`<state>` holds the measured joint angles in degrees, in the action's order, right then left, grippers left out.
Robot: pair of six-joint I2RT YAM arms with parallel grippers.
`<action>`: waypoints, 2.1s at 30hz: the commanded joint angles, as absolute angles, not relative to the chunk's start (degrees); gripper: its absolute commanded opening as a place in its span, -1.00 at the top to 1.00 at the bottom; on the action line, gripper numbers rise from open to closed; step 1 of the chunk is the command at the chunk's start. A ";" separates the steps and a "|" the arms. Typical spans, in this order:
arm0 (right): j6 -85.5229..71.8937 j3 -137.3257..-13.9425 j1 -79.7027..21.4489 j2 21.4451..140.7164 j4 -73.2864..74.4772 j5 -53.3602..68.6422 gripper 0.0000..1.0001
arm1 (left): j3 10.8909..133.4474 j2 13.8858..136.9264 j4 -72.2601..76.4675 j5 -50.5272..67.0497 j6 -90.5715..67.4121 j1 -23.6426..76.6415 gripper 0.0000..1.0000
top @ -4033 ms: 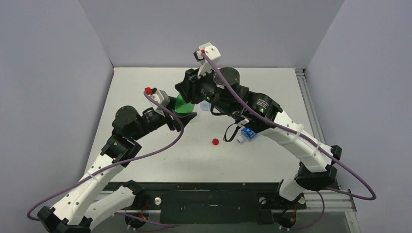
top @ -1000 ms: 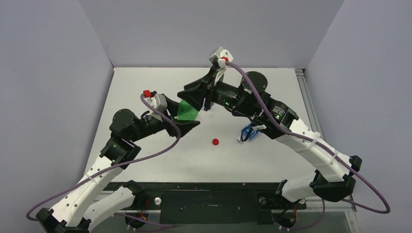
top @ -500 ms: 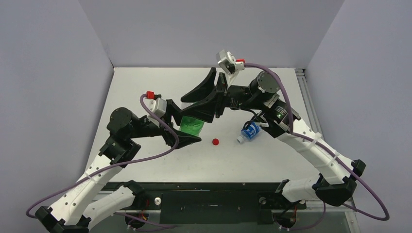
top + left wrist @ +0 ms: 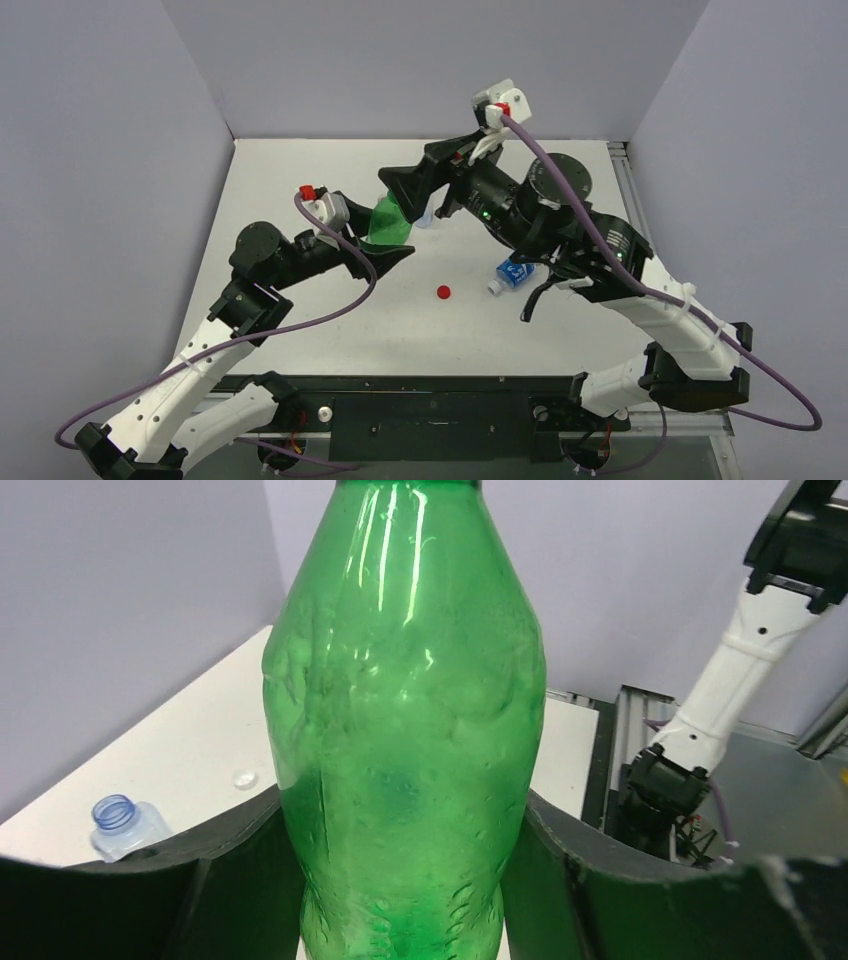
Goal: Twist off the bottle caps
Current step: Unscrew the bottle cap from the plastic bottle.
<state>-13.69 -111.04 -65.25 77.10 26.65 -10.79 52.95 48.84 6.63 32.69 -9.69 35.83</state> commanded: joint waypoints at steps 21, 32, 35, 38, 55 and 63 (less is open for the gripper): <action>-17.91 -111.20 -65.01 83.50 27.32 -13.35 1.00 | 52.70 48.02 8.90 29.61 -9.06 35.74 0.99; -15.63 -96.16 -56.28 71.99 5.08 38.49 1.00 | 56.06 48.57 14.98 49.99 -23.48 36.18 0.96; -17.60 -95.58 -54.35 72.58 1.43 52.24 1.00 | 56.59 48.64 15.65 53.77 -24.74 36.98 0.99; -21.39 -94.21 -52.65 72.82 -4.38 58.08 1.00 | 57.11 48.48 15.83 55.80 -25.16 37.70 0.99; -14.32 -101.37 -53.52 71.57 17.87 4.40 -0.61 | 55.21 47.67 8.97 37.33 -10.56 38.10 0.95; -13.81 -119.15 -63.90 83.95 36.43 -20.94 -0.65 | 54.47 48.87 10.17 23.46 -3.00 38.13 0.97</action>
